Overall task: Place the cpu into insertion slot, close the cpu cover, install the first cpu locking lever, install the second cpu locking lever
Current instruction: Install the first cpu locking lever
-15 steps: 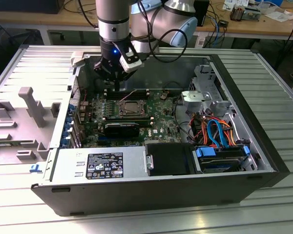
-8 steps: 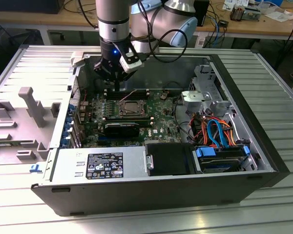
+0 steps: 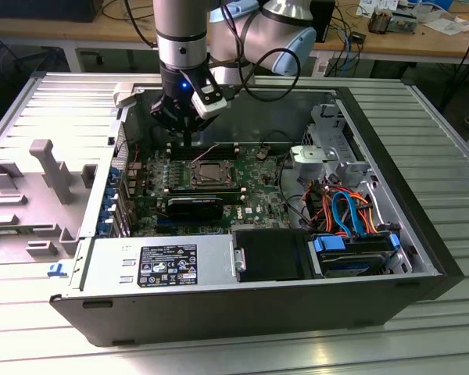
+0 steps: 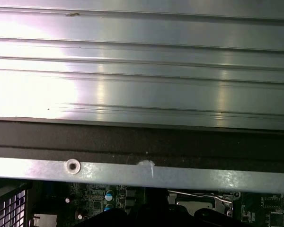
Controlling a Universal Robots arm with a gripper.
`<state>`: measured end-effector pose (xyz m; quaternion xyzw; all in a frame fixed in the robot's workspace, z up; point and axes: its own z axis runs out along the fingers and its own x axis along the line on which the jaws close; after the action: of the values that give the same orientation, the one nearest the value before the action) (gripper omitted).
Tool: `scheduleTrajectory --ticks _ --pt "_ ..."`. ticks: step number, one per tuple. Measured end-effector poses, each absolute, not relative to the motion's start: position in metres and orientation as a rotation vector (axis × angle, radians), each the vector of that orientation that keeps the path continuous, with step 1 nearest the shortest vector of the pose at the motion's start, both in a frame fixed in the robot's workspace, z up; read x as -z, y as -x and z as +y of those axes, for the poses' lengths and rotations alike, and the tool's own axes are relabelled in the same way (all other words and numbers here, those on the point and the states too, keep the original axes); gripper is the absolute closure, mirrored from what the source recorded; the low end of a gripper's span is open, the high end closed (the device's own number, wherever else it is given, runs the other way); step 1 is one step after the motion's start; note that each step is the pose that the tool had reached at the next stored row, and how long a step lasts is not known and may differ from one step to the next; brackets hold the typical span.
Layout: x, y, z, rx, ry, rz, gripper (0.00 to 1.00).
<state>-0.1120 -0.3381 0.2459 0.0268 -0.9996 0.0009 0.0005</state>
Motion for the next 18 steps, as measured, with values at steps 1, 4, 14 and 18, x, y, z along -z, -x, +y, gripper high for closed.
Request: scheduleTrajectory --ticks 1,4,14,18 --pt "-0.2456 0.1120 -0.3381 -0.003 -0.084 -3.140 0.89" --pt "-0.2428 0.1120 -0.3381 -0.003 -0.084 -3.139 0.89" --pt "-0.2392 0.1120 -0.3381 -0.003 -0.084 -3.139 0.89" --pt "-0.2377 0.1120 -0.3381 -0.003 -0.084 -3.140 0.89"
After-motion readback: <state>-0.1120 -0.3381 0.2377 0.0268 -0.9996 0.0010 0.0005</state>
